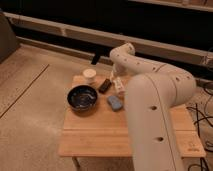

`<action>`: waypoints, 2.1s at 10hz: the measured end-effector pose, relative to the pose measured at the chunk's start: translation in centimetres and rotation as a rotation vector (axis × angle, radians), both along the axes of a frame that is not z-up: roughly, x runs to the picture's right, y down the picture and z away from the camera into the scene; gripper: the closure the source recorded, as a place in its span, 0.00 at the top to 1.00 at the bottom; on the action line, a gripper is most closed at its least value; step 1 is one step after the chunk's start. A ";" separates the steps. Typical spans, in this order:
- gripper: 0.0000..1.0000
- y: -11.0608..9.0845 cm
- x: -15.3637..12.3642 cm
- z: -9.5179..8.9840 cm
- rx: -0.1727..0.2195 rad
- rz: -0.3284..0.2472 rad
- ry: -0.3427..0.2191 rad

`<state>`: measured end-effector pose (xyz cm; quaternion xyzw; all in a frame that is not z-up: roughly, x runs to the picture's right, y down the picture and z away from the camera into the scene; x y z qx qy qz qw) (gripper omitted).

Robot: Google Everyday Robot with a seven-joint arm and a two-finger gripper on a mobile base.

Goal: Place the bottle in the ceramic bowl

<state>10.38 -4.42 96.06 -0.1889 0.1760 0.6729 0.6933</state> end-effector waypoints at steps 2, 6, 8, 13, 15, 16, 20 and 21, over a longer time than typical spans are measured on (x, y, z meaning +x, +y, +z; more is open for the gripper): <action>0.65 0.5 1.0 0.8 -0.047 0.003 0.010; 0.65 1.3 0.7 2.4 -0.123 -0.050 0.007; 0.65 2.1 0.4 3.0 -0.159 -0.061 -0.001; 0.65 4.7 1.6 4.2 -0.274 -0.117 0.054; 0.55 5.2 0.6 4.9 -0.294 -0.137 0.046; 0.46 5.0 0.1 5.1 -0.286 -0.144 0.028; 0.04 3.4 -0.9 5.4 -0.238 -0.134 -0.022; 0.00 2.6 -0.6 5.3 -0.219 -0.121 -0.020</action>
